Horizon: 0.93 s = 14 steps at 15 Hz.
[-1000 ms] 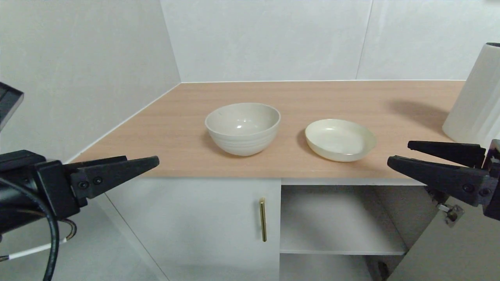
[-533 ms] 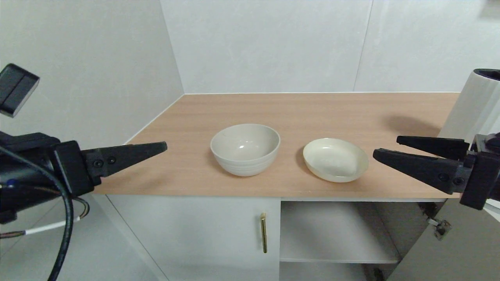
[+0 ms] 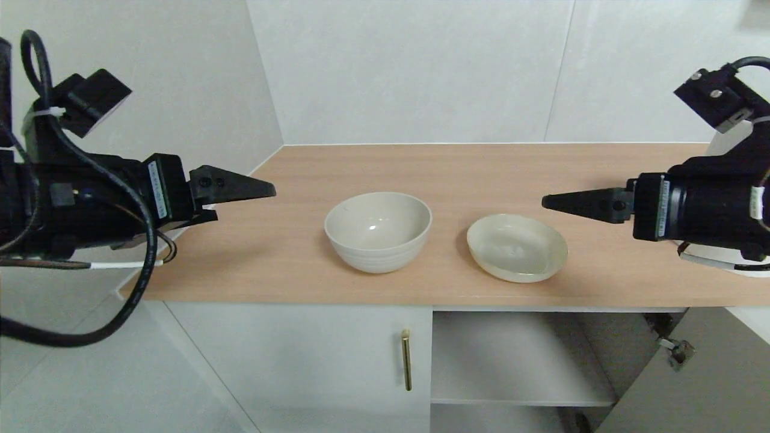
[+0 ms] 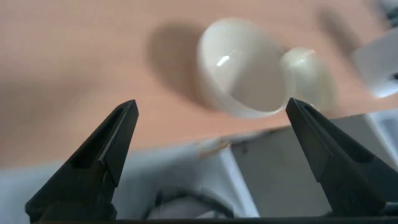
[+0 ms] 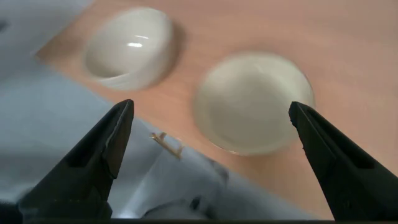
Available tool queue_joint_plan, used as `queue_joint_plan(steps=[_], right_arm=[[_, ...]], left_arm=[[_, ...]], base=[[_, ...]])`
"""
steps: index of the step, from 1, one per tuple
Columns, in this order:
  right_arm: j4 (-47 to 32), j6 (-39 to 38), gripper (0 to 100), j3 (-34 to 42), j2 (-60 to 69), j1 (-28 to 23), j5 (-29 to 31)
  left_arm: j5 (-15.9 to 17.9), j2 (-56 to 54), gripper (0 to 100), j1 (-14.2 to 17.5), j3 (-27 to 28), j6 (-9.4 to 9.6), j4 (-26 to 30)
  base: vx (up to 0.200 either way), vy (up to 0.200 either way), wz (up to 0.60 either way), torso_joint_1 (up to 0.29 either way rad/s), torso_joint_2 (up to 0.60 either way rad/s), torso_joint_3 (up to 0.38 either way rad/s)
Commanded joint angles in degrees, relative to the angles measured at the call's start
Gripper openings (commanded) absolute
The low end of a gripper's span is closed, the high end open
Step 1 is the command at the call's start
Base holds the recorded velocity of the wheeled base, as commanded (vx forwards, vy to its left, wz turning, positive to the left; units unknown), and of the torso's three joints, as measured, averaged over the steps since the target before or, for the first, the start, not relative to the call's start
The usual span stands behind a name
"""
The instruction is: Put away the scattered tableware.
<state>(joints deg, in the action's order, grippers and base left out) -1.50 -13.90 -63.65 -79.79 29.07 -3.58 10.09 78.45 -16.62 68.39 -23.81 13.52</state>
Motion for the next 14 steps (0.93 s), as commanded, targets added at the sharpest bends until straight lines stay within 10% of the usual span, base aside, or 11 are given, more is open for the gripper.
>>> queue_joint_plan(steps=[1, 4, 8, 14], right_arm=[[-5.44, -2.80, 100, -7.54, -7.75, -0.07, 7.19], [-5.97, -2.89, 100, -8.07, -8.54, 0.28, 11.76], [-5.88, -3.07, 100, -8.69, -10.65, 0.28, 16.06], [-5.53, -3.07, 100, -8.77, -10.74, 0.28, 16.33]], left_arm=[[-0.34, 4.96, 100, -0.26, 4.21, -2.91, 1.69], [-1.13, 10.41, 100, -0.61, 13.70, -8.71, 9.86], [-15.19, 19.11, 100, -6.15, 15.72, -8.71, 12.41], [-15.89, 23.59, 100, -8.96, 15.28, -10.12, 7.57]], base=[[0.000, 0.000, 0.00, 0.000, 0.00, 0.000], [0.000, 0.000, 0.00, 0.000, 0.00, 0.000], [0.000, 0.000, 0.00, 0.000, 0.00, 0.000], [0.000, 0.000, 0.00, 0.000, 0.00, 0.000]])
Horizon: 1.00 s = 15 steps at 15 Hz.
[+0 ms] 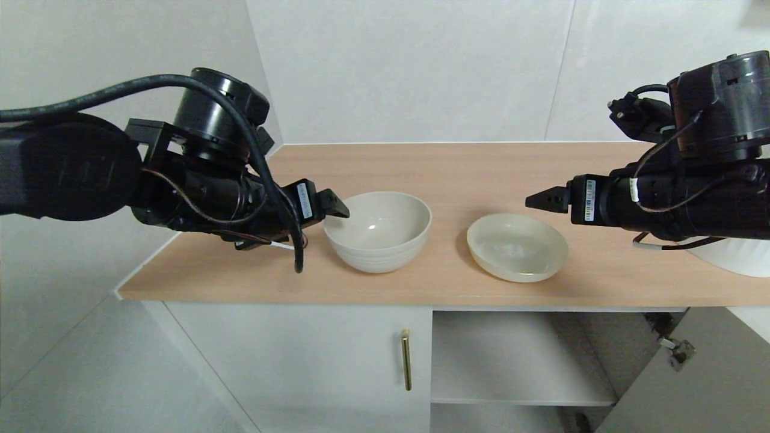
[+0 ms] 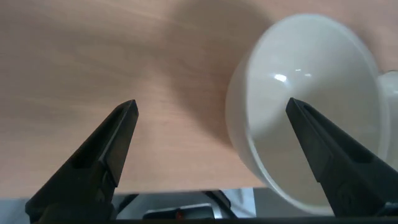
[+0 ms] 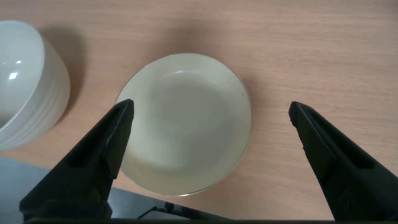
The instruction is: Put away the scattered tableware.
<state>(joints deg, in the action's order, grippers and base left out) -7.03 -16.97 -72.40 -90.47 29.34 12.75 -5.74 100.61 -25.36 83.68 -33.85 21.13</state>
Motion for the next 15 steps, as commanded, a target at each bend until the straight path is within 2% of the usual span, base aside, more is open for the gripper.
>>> queue_joint_plan(steps=[1, 5, 6, 12, 13, 15], right_arm=[[0.00, 0.01, 100, -0.02, 0.03, 0.01, -0.01], [0.00, 0.01, 100, -0.02, 0.20, 0.01, 0.08], [0.00, 0.01, 100, -0.02, 0.29, 0.01, 0.08], [0.00, 0.01, 100, -0.02, 0.11, 0.10, 1.05], [-0.09, 0.01, 100, -0.02, -0.06, 0.10, 1.14], [-0.26, 0.09, 100, -0.29, -1.12, 0.01, 1.22]], left_arm=[[0.03, 1.43, 100, -0.22, 0.00, -0.07, -0.03], [0.03, 0.82, 100, -0.22, -0.44, -0.07, -0.12], [0.20, 0.73, 0, -0.22, -0.62, -0.07, -0.12], [1.26, -2.44, 0, -0.31, -1.06, -0.07, -0.65], [2.23, -4.81, 0, -0.31, -1.59, -0.07, -0.65], [6.44, -9.82, 0, -0.31, -2.82, -0.07, -0.65]], base=[[0.000, 0.000, 0.00, 0.000, 0.00, 0.000], [0.000, 0.000, 0.00, 0.000, 0.00, 0.000], [0.000, 0.000, 0.00, 0.000, 0.00, 0.000], [0.000, 0.000, 0.00, 0.000, 0.00, 0.000], [0.000, 0.000, 0.00, 0.000, 0.00, 0.000], [0.000, 0.000, 0.00, 0.000, 0.00, 0.000]])
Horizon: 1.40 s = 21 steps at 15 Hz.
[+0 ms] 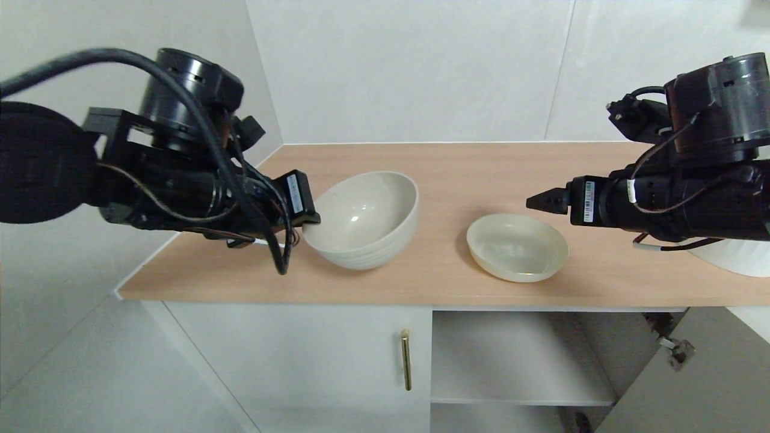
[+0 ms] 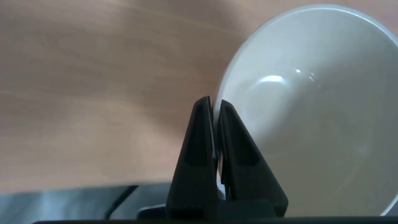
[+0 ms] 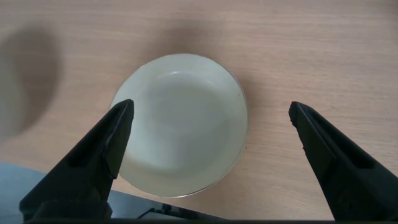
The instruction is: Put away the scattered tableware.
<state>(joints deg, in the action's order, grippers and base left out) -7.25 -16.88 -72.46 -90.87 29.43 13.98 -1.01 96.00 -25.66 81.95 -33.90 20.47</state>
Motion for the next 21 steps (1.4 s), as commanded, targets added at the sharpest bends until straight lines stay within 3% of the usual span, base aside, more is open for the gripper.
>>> queue_joint_plan(steps=[1, 4, 6, 8, 13, 14, 21], right_arm=[[-0.22, 0.01, 100, -0.93, -2.12, -0.07, 1.22], [-0.31, 0.10, 100, -2.25, -7.13, -0.42, 7.55], [-1.54, 0.10, 100, -2.86, -7.92, -0.69, 7.73], [-7.95, -0.43, 100, -6.03, -9.33, -1.74, 7.64], [-8.30, -0.61, 100, -6.38, -11.35, -2.53, 7.64], [-8.30, -0.61, 0, -6.46, -11.61, -2.53, 7.46], [-9.36, -2.01, 0, -7.70, -11.79, -2.53, 7.20]], left_arm=[[3.56, -7.23, 0, 0.00, -1.96, 0.06, 0.01], [5.14, -8.99, 0, 0.00, -2.67, 0.15, 0.01], [5.14, -9.08, 0, 0.00, -2.67, 0.15, 0.01], [5.14, -8.99, 0, 0.00, -2.67, 0.15, 0.01], [5.23, -8.90, 0, 0.00, -2.67, 0.15, 0.01], [5.23, -8.90, 0, 0.00, -2.67, 0.15, 0.01], [5.41, -9.08, 0, 0.00, -2.67, 0.06, 0.01]], base=[[0.000, 0.000, 0.00, 0.000, 0.00, 0.000], [0.000, 0.000, 0.00, 0.000, 0.00, 0.000], [0.000, 0.000, 0.00, 0.000, 0.00, 0.000], [0.000, 0.000, 0.00, 0.000, 0.00, 0.000], [0.000, 0.000, 0.00, 0.000, 0.00, 0.000], [0.000, 0.000, 0.00, 0.000, 0.00, 0.000], [0.000, 0.000, 0.00, 0.000, 0.00, 0.000]])
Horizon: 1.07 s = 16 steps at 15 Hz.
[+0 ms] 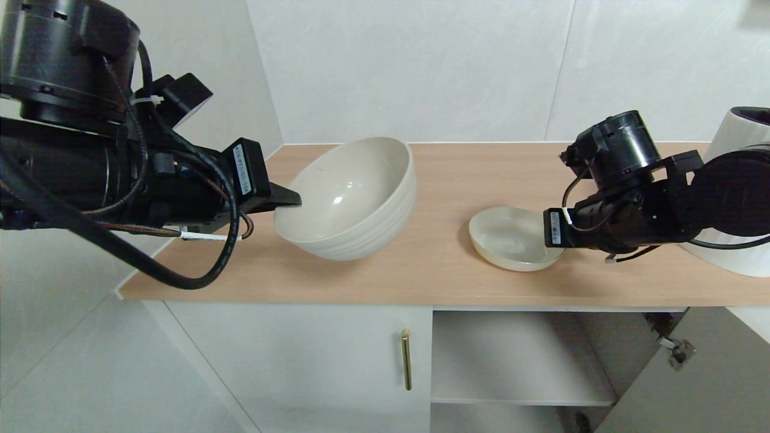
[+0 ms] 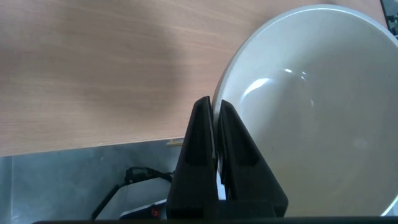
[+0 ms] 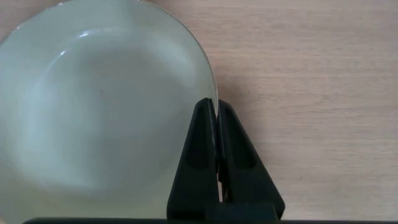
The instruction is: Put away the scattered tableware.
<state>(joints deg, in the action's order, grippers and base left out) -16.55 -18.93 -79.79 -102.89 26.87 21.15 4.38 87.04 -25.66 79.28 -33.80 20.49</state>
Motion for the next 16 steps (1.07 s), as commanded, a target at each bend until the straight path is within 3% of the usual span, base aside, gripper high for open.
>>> queue_joint_plan(steps=[1, 4, 7, 13, 16], right_arm=[[-1.46, -1.02, 0, -1.16, 1.64, 0.11, -0.14], [-8.41, -3.83, 0, -1.25, 11.39, 0.47, -8.05], [-16.49, -4.97, 0, -1.07, 20.45, 0.55, -16.40], [-16.84, -8.67, 0, 7.28, 23.96, 1.43, -16.84], [-15.88, -8.58, 0, 8.07, 24.67, 1.34, -16.67]], left_arm=[[0.11, -0.20, 0, 0.00, -0.17, -0.03, -0.01], [0.81, -2.40, 0, 0.00, -2.99, -0.03, -0.01], [0.90, -8.91, 0, -0.18, -10.11, -0.03, -0.01], [1.78, -11.98, 0, -2.64, -14.32, -0.12, -0.01], [1.78, -10.22, 0, -2.90, -14.32, -0.21, -0.01]], base=[[0.000, 0.000, 0.00, 0.000, 0.00, 0.000], [0.000, 0.000, 0.00, 0.000, 0.00, 0.000], [0.000, 0.000, 0.00, 0.000, 0.00, 0.000], [0.000, 0.000, 0.00, 0.000, 0.00, 0.000], [-0.200, 0.000, 0.00, 0.010, 0.00, 0.001]])
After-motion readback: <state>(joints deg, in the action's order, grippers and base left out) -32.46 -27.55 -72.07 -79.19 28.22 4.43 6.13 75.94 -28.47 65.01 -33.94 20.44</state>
